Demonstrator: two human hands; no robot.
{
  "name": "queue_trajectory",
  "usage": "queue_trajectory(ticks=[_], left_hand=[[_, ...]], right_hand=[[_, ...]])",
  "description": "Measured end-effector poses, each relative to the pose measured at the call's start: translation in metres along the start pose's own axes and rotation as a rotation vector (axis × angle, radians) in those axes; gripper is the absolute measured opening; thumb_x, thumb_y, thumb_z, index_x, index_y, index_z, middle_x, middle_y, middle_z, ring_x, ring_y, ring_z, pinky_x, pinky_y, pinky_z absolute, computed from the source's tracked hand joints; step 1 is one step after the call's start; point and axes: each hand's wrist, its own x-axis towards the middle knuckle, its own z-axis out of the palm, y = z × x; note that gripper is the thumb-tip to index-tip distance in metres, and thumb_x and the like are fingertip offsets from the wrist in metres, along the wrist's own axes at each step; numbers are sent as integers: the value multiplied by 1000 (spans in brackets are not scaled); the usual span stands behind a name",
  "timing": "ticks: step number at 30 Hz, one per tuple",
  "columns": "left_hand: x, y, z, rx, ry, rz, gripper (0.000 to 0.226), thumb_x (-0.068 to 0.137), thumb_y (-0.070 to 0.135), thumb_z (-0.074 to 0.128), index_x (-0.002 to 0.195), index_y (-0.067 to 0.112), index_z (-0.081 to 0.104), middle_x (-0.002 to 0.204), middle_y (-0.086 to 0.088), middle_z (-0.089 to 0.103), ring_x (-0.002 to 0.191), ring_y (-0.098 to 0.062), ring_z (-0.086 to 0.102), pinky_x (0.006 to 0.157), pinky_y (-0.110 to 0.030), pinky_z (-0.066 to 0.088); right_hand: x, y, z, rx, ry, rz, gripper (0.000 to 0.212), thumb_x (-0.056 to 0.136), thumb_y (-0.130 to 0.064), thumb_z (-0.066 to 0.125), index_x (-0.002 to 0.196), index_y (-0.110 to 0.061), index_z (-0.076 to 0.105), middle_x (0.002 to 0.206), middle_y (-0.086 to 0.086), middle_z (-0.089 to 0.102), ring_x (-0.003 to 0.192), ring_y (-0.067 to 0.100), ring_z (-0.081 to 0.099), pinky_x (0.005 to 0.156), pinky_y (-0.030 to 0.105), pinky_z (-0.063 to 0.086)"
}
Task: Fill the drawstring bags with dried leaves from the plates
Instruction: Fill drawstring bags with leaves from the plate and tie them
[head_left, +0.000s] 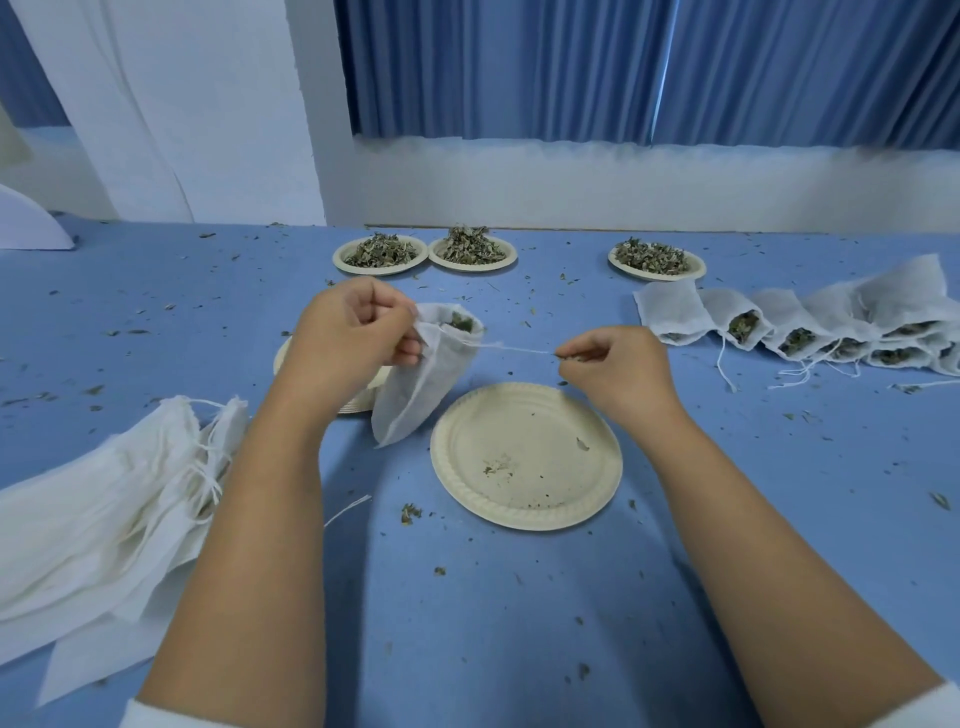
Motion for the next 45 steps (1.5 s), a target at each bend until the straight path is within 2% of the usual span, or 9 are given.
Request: queue_trajectory(ticks=[4, 11, 20, 28, 32, 36, 39, 43, 45], left_hand=[[0, 1, -5, -14, 29, 12, 16, 93, 0, 55, 83, 9, 63, 55, 6, 65, 53, -5, 64, 56, -16, 53], [0, 1, 1, -5, 15, 16, 16, 93, 1, 55, 83, 9, 63, 55, 6, 65, 53, -6, 64, 55, -16, 53], [-5, 1, 28, 76, -126, 28, 11, 92, 4, 59, 83, 7, 64, 56, 5, 65, 54, -7, 64, 54, -17, 52], [-7, 1, 41, 59, -132, 31, 12, 91, 2, 57, 81, 8, 61, 54, 6, 65, 51, -5, 63, 50, -16, 50], [-7, 0, 39, 22, -159, 19, 10, 91, 4, 57, 83, 9, 61, 57, 3, 66, 54, -7, 63, 51, -18, 50], [-6, -1, 39, -39, -122, -3, 11, 91, 3, 55, 83, 8, 60, 59, 2, 66, 55, -10, 64, 51, -21, 50], [-4, 0, 39, -59, -69, -1, 13, 92, 3, 55, 83, 9, 62, 58, 4, 66, 54, -8, 64, 51, -18, 50], [-1, -2, 37, -98, -21, -4, 12, 94, 5, 55, 85, 8, 62, 58, 4, 66, 51, -8, 61, 53, -18, 51], [-1, -3, 36, -112, -4, -7, 10, 93, 7, 55, 86, 8, 62, 58, 3, 67, 52, -8, 61, 55, -18, 53]], right_hand=[[2, 3, -2, -16, 18, 17, 16, 80, -3, 68, 87, -14, 75, 72, -7, 65, 63, 1, 57, 54, 6, 44], [0, 1, -5, 10, 3, 40, 16, 81, -3, 68, 90, -14, 75, 78, -2, 68, 64, 2, 58, 57, 7, 45], [-18, -34, -9, 301, -86, -160, 26, 80, 0, 68, 84, -25, 75, 71, -15, 71, 66, -5, 62, 64, 10, 48], [-15, -52, 13, 75, -305, -166, 21, 75, 3, 71, 81, -17, 74, 69, -10, 69, 62, -1, 63, 66, 14, 52], [-4, -61, 16, 1, -299, -144, 23, 75, 4, 67, 69, -19, 65, 62, -3, 65, 49, 2, 56, 51, 14, 45], [2, -66, 18, -54, -340, -164, 20, 74, 0, 70, 64, -17, 69, 60, 0, 65, 57, 10, 54, 57, 24, 45], [3, -66, 17, 1, -383, -188, 14, 76, -7, 75, 68, -19, 75, 72, 16, 67, 65, 10, 48, 63, 26, 41], [9, -67, 13, 39, -414, -196, 25, 85, -15, 69, 72, -35, 75, 63, -7, 70, 58, 5, 50, 55, 19, 41], [11, -67, 8, 48, -429, -213, 24, 86, -14, 69, 77, -36, 76, 71, -12, 73, 66, 7, 61, 67, 23, 51]])
